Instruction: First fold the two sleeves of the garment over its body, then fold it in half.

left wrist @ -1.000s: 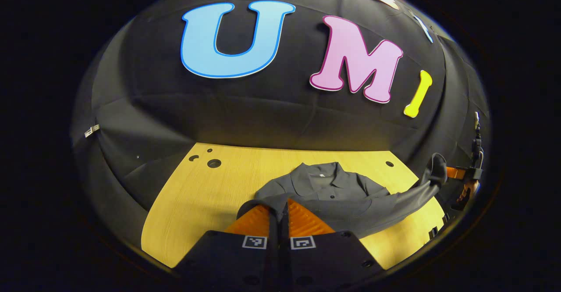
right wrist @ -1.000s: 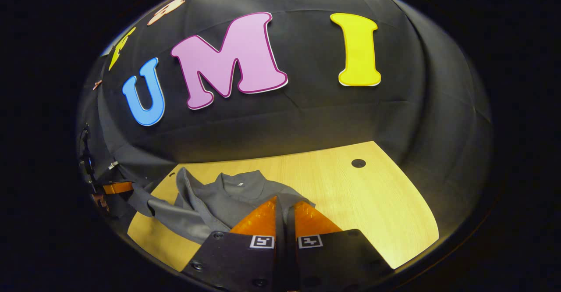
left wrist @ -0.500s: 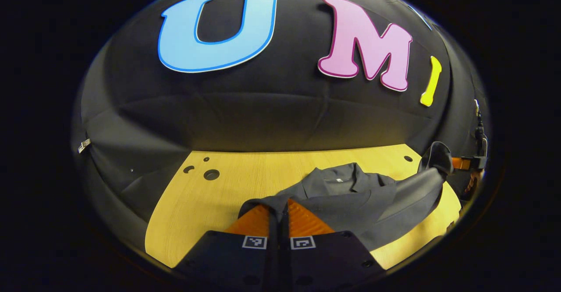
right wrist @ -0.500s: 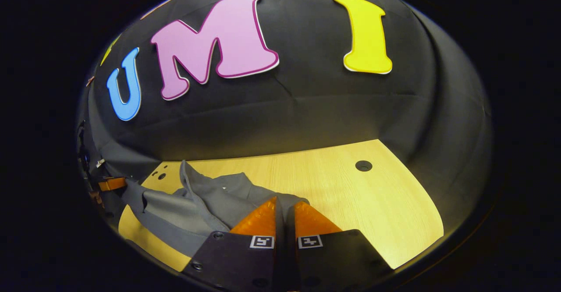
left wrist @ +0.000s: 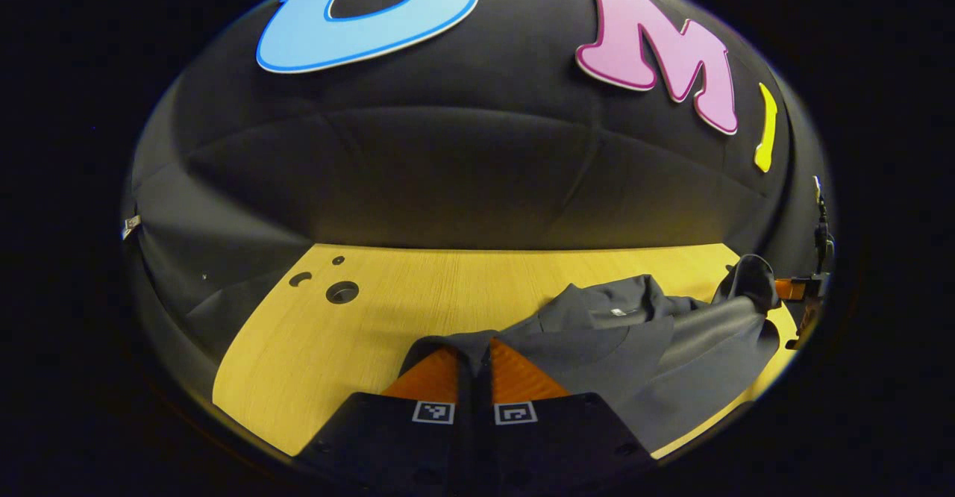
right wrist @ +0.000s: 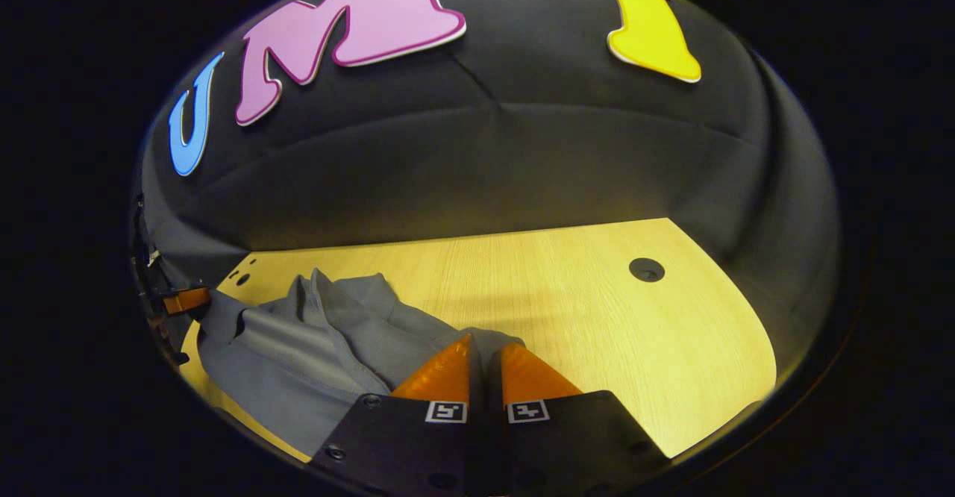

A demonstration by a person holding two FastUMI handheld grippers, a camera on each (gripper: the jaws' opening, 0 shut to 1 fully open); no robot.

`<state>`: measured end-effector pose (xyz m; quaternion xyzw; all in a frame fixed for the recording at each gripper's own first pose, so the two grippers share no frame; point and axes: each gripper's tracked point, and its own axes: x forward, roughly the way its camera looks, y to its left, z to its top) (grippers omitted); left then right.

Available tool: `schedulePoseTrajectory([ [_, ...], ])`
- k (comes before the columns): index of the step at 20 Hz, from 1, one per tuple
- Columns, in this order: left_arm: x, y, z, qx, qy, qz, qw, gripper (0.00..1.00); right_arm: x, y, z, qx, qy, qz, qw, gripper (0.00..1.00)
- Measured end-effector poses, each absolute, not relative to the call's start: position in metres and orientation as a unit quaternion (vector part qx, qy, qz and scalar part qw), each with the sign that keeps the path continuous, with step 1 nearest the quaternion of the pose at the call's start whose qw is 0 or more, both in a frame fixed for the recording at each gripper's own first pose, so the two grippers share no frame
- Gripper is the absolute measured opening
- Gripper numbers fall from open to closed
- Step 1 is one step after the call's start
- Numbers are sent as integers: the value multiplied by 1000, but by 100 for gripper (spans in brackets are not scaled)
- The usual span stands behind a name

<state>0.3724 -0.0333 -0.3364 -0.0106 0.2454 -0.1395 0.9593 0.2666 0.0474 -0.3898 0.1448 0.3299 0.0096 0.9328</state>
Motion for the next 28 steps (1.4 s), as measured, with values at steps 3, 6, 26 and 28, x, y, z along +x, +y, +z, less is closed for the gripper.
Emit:
schedulePoseTrajectory([
  [3, 386, -36, -363, 7, 257, -139, 956, 5, 282, 53, -411, 134, 338, 16, 931, 5],
  [6, 392, -37, -383, 11, 269, -134, 954, 5, 286, 57, -429, 119, 351, 16, 929, 5],
  [26, 340, -39, -285, -3, 197, -157, 968, 95, 244, 44, -333, 131, 315, 5, 940, 87],
  [28, 320, -37, -265, -12, 186, -158, 970, 95, 231, 46, -314, 134, 304, 10, 943, 87],
])
